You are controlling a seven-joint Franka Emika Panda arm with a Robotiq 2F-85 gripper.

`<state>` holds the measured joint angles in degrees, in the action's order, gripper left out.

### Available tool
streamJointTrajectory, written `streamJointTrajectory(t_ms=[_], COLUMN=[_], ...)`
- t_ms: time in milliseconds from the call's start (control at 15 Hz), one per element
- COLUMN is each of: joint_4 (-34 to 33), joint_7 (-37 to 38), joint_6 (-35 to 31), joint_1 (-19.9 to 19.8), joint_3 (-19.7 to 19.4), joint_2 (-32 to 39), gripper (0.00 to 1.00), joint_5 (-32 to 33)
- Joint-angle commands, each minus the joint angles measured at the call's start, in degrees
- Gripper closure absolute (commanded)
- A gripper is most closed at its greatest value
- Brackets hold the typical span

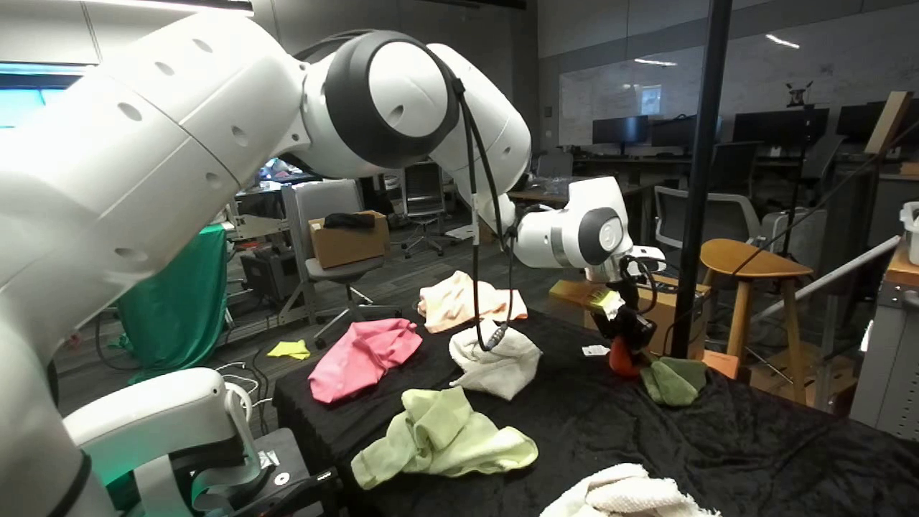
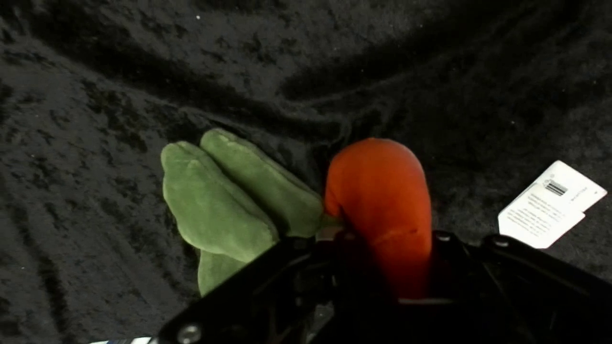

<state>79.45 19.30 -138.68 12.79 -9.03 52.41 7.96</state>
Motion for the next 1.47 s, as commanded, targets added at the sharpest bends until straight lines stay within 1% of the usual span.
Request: streamJointTrajectory(t_ms=[0, 200, 467, 667, 800, 933, 1067, 1400], joint_4=[7.8, 14.5, 23.1, 27.7, 29.6, 31.1, 31.6, 31.8], joint_7=[-3.3, -6.2, -11.6, -13.9, -14.9, -15.2, -15.0, -14.0], joint_6=[2.0, 4.4, 10.2, 14.7, 17.0, 17.3, 16.0, 10.9], joint_1=[-1.3, -2.6, -6.4, -9.3, -11.2, -12.6, -13.7, -14.6], joint_3=[1.0, 1.3, 2.3, 1.9, 1.7, 1.4, 1.5, 1.4], joint_2=[-8.1, -14.8, -23.4, -27.6, -28.9, -29.1, -27.9, -24.5], gripper=[0.89, 0.89, 0.89, 0.89, 0.89, 0.89, 0.89, 0.88], joint_5=[0.7, 1.0, 0.5, 0.9, 0.9, 1.4, 1.2, 1.0])
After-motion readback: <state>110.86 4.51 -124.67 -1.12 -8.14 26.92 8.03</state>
